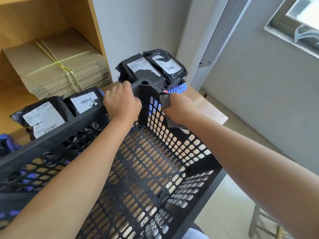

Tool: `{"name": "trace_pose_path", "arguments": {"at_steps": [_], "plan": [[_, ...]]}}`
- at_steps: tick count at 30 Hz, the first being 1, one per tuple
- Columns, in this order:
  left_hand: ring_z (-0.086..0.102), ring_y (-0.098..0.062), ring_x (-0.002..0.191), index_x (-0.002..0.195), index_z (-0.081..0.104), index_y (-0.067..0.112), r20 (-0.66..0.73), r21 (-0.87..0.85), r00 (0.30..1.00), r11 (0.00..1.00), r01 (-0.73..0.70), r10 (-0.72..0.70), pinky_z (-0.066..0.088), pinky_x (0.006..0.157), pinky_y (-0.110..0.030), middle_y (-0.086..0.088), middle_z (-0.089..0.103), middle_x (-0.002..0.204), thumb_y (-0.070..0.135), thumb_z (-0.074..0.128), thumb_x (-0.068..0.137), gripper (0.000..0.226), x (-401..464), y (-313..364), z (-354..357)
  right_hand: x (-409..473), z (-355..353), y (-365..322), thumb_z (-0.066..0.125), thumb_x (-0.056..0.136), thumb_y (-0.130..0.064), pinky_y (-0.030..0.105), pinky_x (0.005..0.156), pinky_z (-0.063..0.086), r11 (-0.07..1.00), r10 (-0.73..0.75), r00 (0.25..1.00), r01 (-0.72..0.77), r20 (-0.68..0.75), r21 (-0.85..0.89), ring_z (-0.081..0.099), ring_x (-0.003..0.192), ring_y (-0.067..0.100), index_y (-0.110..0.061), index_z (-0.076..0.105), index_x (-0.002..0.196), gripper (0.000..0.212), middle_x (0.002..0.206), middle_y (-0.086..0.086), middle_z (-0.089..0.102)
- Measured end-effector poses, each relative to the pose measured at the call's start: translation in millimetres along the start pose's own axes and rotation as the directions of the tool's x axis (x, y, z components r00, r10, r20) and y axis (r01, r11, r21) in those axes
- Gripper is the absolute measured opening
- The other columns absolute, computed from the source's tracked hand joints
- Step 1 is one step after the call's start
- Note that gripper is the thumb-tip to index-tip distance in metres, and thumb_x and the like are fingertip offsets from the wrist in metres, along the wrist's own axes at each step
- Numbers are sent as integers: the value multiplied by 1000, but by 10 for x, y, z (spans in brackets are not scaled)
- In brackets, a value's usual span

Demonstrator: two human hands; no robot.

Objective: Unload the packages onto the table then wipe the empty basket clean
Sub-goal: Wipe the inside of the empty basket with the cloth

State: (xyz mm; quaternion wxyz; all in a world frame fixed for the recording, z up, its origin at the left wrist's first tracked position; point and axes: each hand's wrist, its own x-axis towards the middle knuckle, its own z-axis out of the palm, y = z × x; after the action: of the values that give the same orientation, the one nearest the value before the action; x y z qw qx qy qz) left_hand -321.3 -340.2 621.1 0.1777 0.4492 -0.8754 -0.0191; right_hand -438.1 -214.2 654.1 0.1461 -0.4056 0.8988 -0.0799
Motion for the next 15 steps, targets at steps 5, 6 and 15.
{"name": "trace_pose_path", "arguments": {"at_steps": [5,6,15], "plan": [[62,-31,96,107,59,8,-2,28,1000,1000,-7,7,40,82,-40,-11,68,102,29,57,85,30,-4,16,7,105,94,-25,49,94,-23,31,63,37,999,-18,997,16,-73,-28,51,73,28,-10,48,91,13,75,4,49],[61,-32,97,107,59,8,7,30,1000,999,-13,13,40,82,-40,-11,67,102,30,56,85,31,-2,10,-1,87,105,-7,50,94,-26,32,64,38,999,-25,997,23,-77,-26,51,73,28,-10,48,93,16,76,4,49],[62,-30,98,110,58,9,36,44,999,999,5,-6,39,79,-38,-10,67,106,29,58,88,30,26,19,-16,-734,-300,451,65,81,-27,24,62,37,990,-64,979,38,196,132,57,84,18,-24,47,119,43,94,-6,60]]}}
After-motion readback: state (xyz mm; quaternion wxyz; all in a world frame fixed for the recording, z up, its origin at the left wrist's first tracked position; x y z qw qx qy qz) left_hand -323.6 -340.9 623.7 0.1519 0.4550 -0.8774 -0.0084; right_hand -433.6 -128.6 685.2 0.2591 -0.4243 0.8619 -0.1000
